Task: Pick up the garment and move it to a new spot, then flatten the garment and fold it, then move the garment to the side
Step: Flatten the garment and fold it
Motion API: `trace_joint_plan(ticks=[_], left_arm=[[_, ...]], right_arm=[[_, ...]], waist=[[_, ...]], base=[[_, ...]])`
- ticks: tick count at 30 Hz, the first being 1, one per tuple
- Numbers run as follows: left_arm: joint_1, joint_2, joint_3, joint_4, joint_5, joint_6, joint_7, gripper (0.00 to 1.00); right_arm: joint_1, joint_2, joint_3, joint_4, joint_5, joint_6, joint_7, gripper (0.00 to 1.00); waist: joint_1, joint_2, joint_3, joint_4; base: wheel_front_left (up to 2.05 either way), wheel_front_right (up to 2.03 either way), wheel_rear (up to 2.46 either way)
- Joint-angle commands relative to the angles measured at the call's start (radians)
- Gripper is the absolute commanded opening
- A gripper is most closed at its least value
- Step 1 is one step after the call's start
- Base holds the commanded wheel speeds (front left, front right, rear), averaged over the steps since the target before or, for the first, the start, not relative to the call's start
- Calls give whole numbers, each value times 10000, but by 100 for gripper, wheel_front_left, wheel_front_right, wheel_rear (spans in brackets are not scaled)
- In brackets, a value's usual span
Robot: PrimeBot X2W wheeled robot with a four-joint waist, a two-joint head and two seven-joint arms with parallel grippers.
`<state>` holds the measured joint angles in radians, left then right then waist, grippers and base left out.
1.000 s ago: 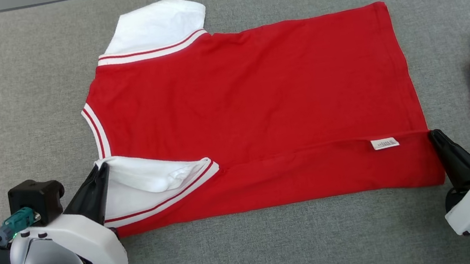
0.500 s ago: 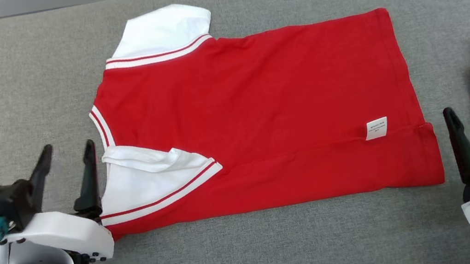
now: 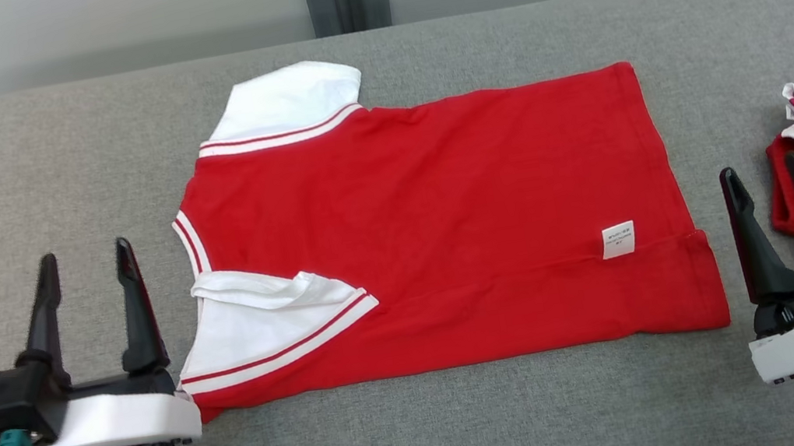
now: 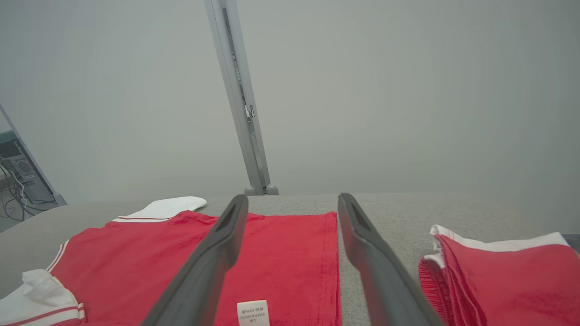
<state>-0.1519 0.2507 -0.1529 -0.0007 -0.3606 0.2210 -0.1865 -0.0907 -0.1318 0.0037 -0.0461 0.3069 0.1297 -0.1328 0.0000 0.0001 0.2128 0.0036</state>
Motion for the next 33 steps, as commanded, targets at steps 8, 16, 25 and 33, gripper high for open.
trace_joint_plan(ticks=[8,16,25,33], left_arm=[[463,3,-516,729,388,-105,-259,100],[456,-181,-528,1476,80,-442,-602,100],[327,-145,-506,1978,39,-544,-670,100],[463,-47,-893,2188,5,-781,-151,100]], right_arm=[[475,102,-110,523,-506,20,11,100],[721,228,-187,783,-578,20,25,100],[701,260,-231,915,-417,20,118,100],[672,276,-284,1215,-472,20,459,100]], waist=[[0,-1,-557,163],[0,-1,-782,217],[0,-1,-871,320],[0,-1,-737,291]], base=[[0,0,0],[0,0,0],[0,0,0],[0,0,0]])
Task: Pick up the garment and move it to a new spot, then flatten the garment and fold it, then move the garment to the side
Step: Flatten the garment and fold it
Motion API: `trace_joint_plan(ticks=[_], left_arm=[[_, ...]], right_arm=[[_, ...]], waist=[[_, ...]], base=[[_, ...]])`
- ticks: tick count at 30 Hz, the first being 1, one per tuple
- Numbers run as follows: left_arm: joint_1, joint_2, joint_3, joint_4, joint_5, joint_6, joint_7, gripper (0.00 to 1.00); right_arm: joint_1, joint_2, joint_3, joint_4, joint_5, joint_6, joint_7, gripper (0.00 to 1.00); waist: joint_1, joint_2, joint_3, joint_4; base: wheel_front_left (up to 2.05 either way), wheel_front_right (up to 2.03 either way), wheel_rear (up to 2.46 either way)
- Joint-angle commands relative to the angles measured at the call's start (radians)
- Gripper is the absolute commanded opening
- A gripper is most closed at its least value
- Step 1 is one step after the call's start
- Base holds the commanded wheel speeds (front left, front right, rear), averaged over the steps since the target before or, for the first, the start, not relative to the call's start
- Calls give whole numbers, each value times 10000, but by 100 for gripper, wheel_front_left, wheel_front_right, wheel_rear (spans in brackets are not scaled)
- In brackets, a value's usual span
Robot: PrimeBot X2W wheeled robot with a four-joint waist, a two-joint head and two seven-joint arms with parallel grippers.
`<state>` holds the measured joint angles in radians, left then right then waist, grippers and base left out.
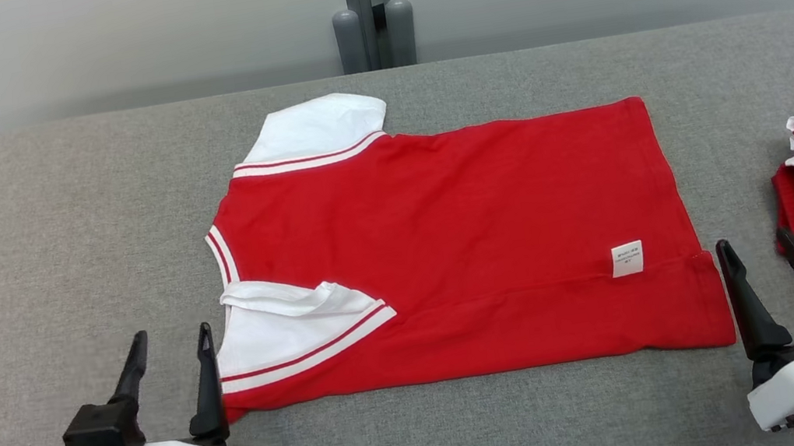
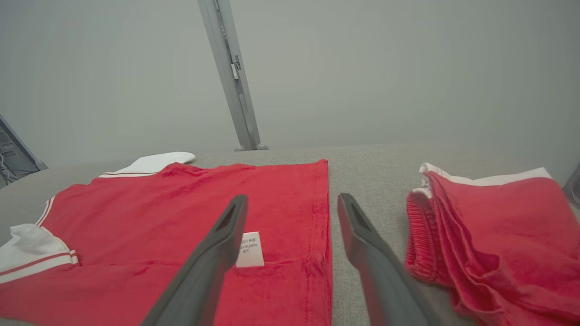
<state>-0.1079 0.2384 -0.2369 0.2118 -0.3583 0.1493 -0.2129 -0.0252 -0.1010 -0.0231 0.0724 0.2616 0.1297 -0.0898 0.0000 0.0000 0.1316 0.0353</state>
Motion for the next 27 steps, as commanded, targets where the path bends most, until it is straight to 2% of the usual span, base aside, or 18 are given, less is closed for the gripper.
trace_joint_plan(ticks=[1,3,8,14,24,25,26,27], left_arm=[[23,76,-54,64,-18,-64,114,100],[145,88,-201,198,-175,-184,627,100],[110,42,-288,413,-447,-332,1128,100],[-36,0,-294,783,-783,-431,1618,100],[-179,-22,-232,1190,-1363,-642,2345,100],[-165,-53,-236,1226,-1491,-687,2466,47],[-146,-82,-248,1223,-1581,-750,2544,12],[-140,-60,-257,1212,-1610,-773,2622,0]], right_arm=[[17,-32,-16,30,-20,20,29,100],[-35,-86,13,320,0,20,126,100],[-161,-121,29,873,76,20,237,100],[-367,-153,184,1849,251,20,507,100],[-857,-137,564,2778,617,20,442,100],[-911,-141,588,2834,657,20,403,100],[-943,-132,639,2895,732,20,427,57],[-969,-135,688,2961,776,20,485,42]], waist=[[0,0,75,-26],[0,0,269,-77],[0,0,616,-98],[0,0,1016,-98],[0,0,1276,-192],[0,0,1284,-198],[0,0,1296,-196],[0,0,1313,-200]], base=[[0,0,0],[0,0,0],[0,0,0],[0,0,0],[0,0,0],[0,0,0],[0,0,0],[0,0,0]])
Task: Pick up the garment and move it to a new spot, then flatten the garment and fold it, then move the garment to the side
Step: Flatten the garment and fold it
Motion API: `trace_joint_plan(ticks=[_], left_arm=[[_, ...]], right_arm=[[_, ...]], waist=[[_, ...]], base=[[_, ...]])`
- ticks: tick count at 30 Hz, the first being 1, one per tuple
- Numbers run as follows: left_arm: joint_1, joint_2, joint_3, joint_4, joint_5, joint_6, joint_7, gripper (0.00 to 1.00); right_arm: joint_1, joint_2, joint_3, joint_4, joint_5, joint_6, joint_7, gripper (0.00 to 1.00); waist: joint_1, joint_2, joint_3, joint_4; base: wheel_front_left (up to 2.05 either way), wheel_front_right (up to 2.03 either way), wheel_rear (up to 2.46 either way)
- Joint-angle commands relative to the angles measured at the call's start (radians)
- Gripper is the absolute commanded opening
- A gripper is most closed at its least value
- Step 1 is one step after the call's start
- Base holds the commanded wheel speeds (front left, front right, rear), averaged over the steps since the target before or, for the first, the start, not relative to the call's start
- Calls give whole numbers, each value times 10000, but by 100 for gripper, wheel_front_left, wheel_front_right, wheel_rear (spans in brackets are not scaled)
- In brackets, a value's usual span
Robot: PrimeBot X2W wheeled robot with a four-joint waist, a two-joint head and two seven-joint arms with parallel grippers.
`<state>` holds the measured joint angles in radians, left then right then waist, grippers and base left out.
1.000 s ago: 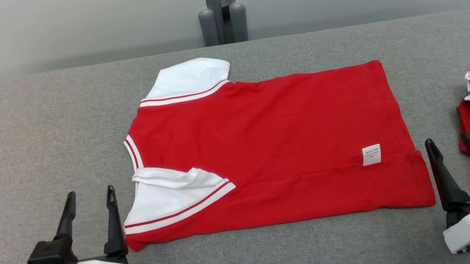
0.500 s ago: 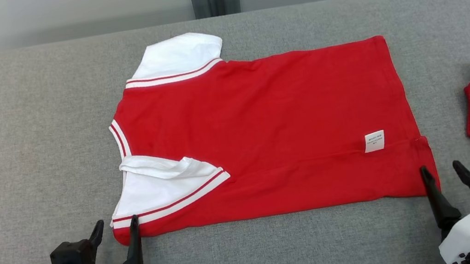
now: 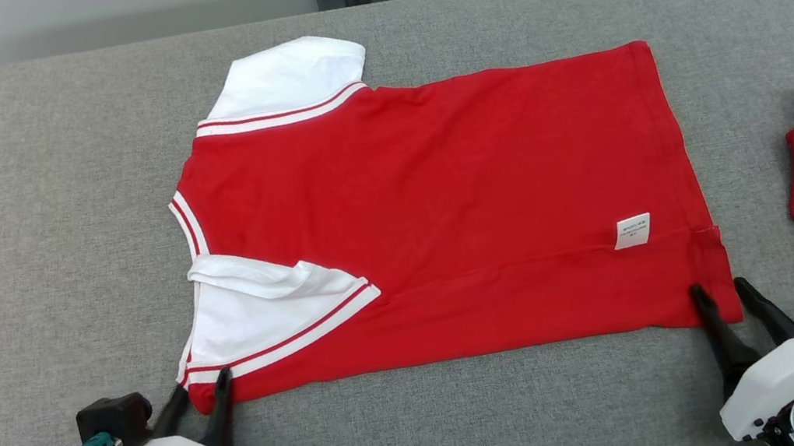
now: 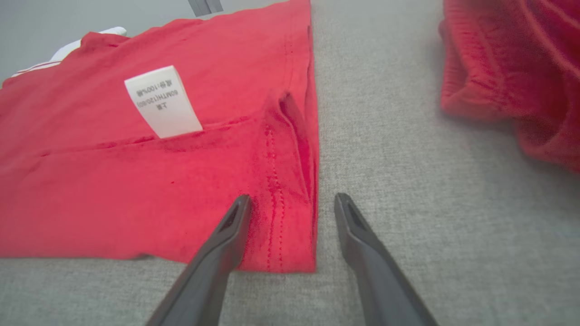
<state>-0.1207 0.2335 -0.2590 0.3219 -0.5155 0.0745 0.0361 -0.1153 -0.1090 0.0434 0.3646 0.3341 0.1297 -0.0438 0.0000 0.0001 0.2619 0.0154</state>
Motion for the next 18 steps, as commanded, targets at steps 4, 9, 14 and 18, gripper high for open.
trace_joint_plan(ticks=[4,9,14,18], left_arm=[[-21,83,35,118,-68,203,411,0],[30,180,129,-251,-165,318,481,0],[457,386,99,-925,-270,302,781,0],[1194,658,52,-1858,-236,498,1129,0]], right_arm=[[-214,-77,143,200,396,20,76,0],[-212,-230,78,102,705,11,-41,0],[394,-324,-63,-551,969,11,275,0],[1219,-300,-356,-1310,970,10,837,0]], waist=[[0,-1,65,0],[0,-1,16,43],[0,-1,-236,104],[0,-1,-451,130]], base=[[0,0,0],[0,0,0],[0,0,0],[0,0,0]])
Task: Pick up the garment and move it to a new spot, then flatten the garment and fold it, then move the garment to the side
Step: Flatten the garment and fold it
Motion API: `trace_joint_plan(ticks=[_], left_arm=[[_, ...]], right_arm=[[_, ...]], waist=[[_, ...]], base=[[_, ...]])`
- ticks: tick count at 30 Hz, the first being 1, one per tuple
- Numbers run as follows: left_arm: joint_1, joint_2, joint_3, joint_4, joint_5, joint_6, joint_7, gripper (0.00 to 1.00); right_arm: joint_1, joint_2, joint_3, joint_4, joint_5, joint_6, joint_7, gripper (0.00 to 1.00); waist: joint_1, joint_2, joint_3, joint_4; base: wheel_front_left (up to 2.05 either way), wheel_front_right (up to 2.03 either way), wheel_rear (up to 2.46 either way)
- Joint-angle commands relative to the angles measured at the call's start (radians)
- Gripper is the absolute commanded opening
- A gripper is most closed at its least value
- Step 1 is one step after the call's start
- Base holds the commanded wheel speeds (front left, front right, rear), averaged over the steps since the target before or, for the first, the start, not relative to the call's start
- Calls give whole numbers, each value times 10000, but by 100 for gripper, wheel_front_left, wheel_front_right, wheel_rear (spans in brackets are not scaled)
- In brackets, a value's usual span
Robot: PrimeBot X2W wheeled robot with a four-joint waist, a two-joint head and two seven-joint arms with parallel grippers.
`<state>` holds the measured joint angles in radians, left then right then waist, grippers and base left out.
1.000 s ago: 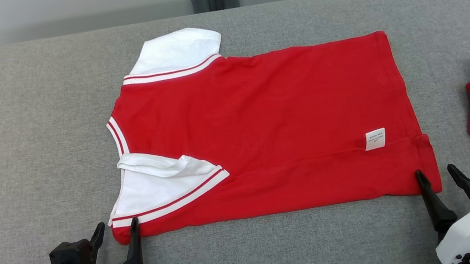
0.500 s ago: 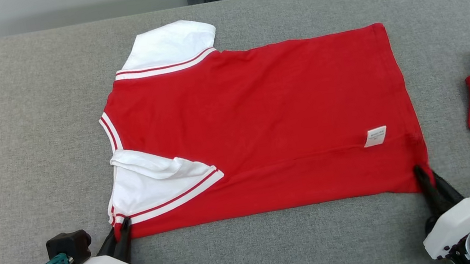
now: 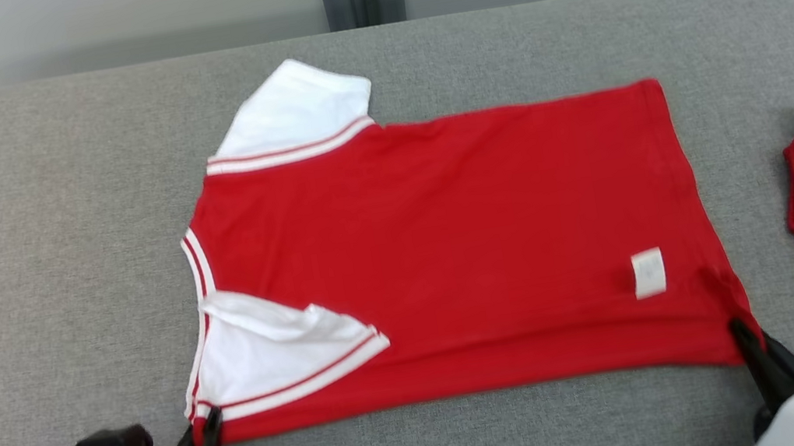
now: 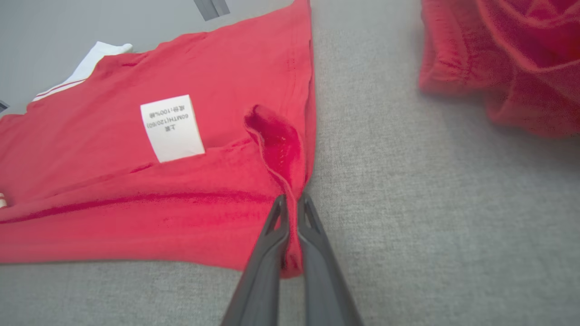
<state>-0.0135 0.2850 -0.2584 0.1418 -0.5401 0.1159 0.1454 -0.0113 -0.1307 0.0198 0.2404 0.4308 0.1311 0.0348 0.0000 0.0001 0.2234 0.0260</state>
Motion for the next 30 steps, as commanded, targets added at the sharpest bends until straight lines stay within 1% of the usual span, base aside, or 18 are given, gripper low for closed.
trace_joint_plan(ticks=[1,2,4,5,8,11,12,13,14,15,19,23,26,30], left_arm=[[311,202,51,-353,49,174,113,0],[311,202,51,-353,49,174,113,0],[720,263,30,-805,-1,322,333,0],[1145,215,68,-1239,-135,527,552,0],[1634,198,154,-1703,-280,787,759,0],[1840,208,57,-1888,-295,900,933,0],[1806,257,17,-1899,-164,925,930,0],[1751,249,4,-1920,-92,979,874,1],[1651,198,71,-1968,-34,1047,723,89],[1589,171,88,-1973,-11,1081,667,100],[1292,161,260,-2010,290,1317,168,100],[839,197,400,-2203,697,1421,-574,100],[418,269,406,-2354,1098,1487,-1092,100],[-51,284,258,-2531,1581,1584,-1489,100]], right_arm=[[410,-12,-211,-304,48,-4,221,0],[410,-12,-211,-304,48,-4,221,0],[859,81,-457,-696,-53,-4,543,0],[1264,211,-674,-1088,-84,-4,803,0],[1696,357,-966,-1374,-251,-4,1096,0],[1811,469,-1101,-1520,-307,-4,1259,0],[1801,491,-1166,-1551,-373,-4,1246,28],[1754,515,-1259,-1634,-494,-4,1106,100],[1693,540,-1365,-1728,-602,-5,971,100],[1647,571,-1443,-1817,-676,-2,842,100],[1414,674,-1648,-2215,-1054,-1,381,100],[951,711,-1703,-2809,-1419,1,-170,100],[660,699,-1568,-3156,-1696,1,-412,100],[364,681,-1234,-3546,-1953,-1,-551,100]], waist=[[0,-1,-88,35],[0,-1,-88,35],[0,-1,-141,47],[0,-1,-182,58],[0,-1,-250,79],[0,-1,-294,111],[0,-1,-306,122],[0,-1,-319,134],[0,-1,-326,141],[0,-1,-336,151],[0,-1,-397,125],[0,-1,-441,107],[0,-1,-478,113],[0,-1,-551,132]], base=[[0,0,0],[0,0,0],[0,0,0],[0,0,0],[0,0,0],[0,0,0],[0,0,0],[0,0,0],[0,0,0],[0,0,0],[0,0,0],[0,0,0],[0,0,0],[0,0,0]])
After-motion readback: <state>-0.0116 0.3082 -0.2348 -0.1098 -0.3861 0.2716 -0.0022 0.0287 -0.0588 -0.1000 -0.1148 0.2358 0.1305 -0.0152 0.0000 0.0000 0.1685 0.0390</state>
